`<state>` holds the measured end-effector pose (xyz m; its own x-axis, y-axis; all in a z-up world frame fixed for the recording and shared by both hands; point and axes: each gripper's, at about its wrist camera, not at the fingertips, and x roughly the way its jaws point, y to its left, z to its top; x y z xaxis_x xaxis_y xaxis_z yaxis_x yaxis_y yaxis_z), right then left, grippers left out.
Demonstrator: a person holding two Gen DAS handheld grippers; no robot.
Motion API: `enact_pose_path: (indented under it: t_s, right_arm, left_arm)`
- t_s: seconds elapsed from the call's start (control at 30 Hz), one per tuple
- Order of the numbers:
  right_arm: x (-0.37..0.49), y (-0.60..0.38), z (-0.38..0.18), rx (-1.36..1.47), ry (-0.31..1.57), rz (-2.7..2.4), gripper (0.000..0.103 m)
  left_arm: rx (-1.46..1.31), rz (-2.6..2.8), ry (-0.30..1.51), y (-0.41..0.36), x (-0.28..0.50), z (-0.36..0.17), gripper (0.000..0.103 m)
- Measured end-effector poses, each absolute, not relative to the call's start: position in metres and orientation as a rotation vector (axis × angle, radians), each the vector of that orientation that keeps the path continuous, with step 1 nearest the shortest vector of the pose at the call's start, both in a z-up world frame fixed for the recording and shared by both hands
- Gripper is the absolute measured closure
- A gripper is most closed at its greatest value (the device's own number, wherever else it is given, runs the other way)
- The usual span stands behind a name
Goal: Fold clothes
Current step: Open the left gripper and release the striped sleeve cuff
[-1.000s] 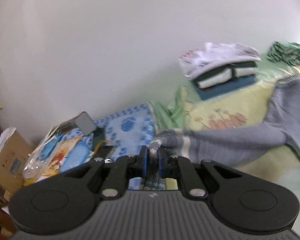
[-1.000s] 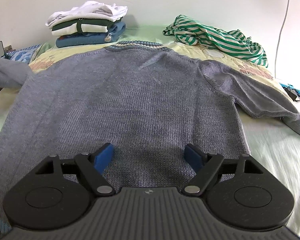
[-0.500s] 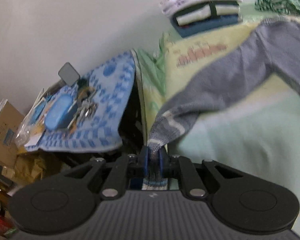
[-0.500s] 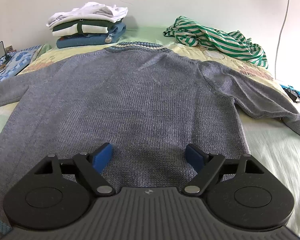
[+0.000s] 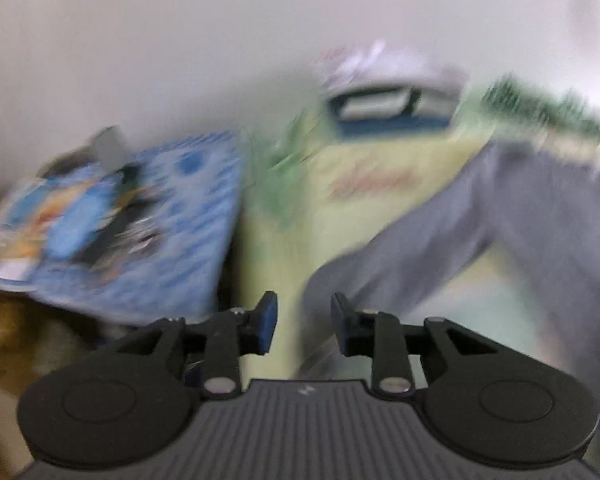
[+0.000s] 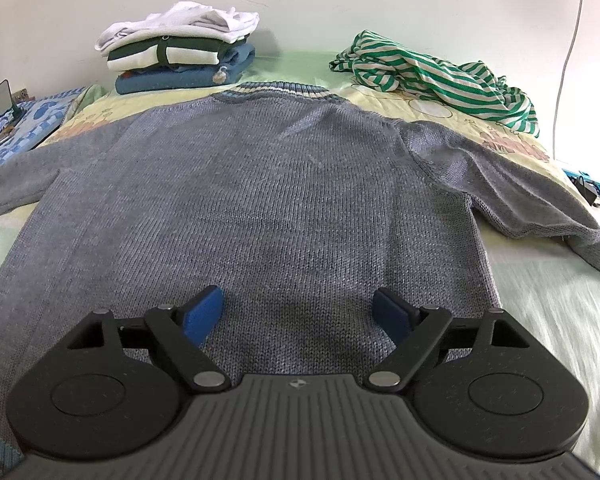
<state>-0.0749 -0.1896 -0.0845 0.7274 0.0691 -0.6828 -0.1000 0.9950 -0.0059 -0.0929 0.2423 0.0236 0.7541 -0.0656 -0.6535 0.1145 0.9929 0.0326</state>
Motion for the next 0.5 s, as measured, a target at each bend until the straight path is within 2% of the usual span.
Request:
enact_pose_path:
  t_s: [0.1,0.23,0.37,0.4,0.43,0.47,0.5]
  right_arm:
    - [-0.075,-0.19,-0.084,-0.043,0.752,0.096,0.018]
    - [-0.075,-0.191,-0.082,-0.046,0.759,0.098,0.02]
    - [-0.077,-0.203,-0.08,-0.043,0.764,0.08,0.022]
    - [-0.077,-0.208,-0.079,-0.045,0.764,0.064,0.027]
    - [-0.076,-0.214,-0.076,-0.038,0.764,0.049,0.036]
    - [-0.074,-0.22,-0.072,-0.028,0.762,0.035,0.043]
    - [-0.07,-0.227,-0.068,-0.002,0.755,0.033,0.06]
  left_arm:
    - [-0.01,-0.233,0.691,0.202,-0.056,0.015,0.074]
    - [0.033,-0.317,0.736,0.148,-0.007,-0.02,0.071]
    - [0.121,-0.215,0.788,0.137,0.029,-0.049,0.067]
    - [0.114,-0.2,0.788,0.142,0.033,-0.049,0.066]
    - [0.119,-0.174,0.788,0.146,0.038,-0.049,0.068]
    - [0.144,-0.131,0.788,0.146,0.041,-0.046,0.073]
    - [0.162,-0.1,0.783,0.146,0.044,-0.042,0.082]
